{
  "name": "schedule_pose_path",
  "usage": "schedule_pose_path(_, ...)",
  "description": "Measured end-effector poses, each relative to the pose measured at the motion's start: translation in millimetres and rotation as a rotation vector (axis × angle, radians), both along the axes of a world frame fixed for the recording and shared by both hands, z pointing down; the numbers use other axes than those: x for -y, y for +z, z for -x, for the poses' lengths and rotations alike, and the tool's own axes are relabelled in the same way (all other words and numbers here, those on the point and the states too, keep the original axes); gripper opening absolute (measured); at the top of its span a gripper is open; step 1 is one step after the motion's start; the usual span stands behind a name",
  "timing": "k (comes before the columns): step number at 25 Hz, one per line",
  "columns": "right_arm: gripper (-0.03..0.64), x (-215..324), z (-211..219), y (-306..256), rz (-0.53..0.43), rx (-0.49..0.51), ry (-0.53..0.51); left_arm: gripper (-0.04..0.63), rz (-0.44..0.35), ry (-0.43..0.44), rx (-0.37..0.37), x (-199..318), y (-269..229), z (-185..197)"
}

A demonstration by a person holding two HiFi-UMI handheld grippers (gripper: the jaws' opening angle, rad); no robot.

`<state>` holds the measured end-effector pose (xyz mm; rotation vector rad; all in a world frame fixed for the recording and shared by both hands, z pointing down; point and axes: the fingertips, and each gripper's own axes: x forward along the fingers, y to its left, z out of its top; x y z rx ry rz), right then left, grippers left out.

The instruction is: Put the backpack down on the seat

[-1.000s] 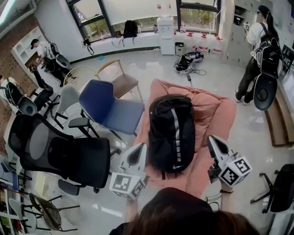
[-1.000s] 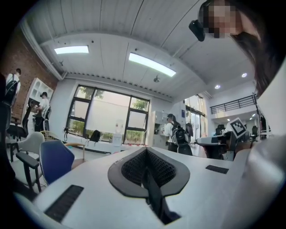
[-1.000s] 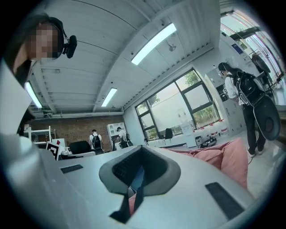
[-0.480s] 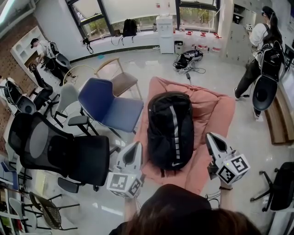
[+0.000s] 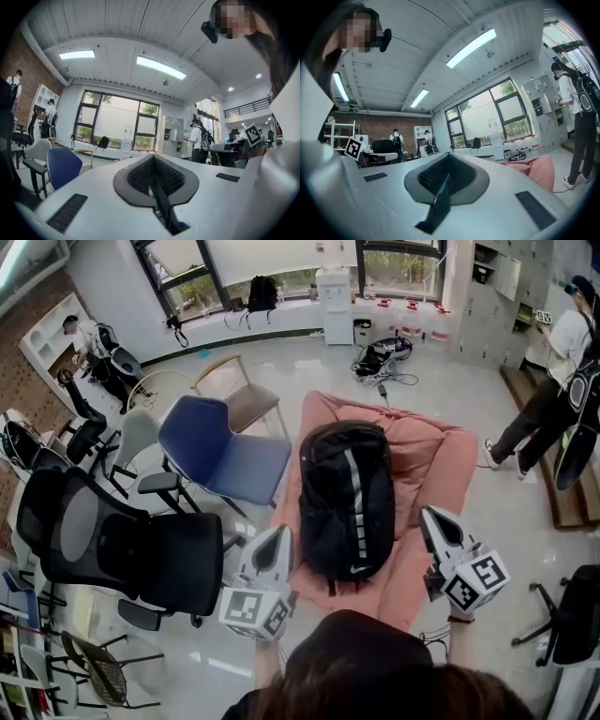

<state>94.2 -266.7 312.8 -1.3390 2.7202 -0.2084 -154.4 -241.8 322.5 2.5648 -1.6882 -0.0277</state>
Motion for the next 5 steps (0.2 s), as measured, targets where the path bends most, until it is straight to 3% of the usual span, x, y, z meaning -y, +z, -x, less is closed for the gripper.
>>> schedule_pose_path(5,0.011,-1.5,-3.0,4.8,-0.001,0.003,0.003,0.012,0.01,0.007,-0.008,-1.6,4.9,-2.8)
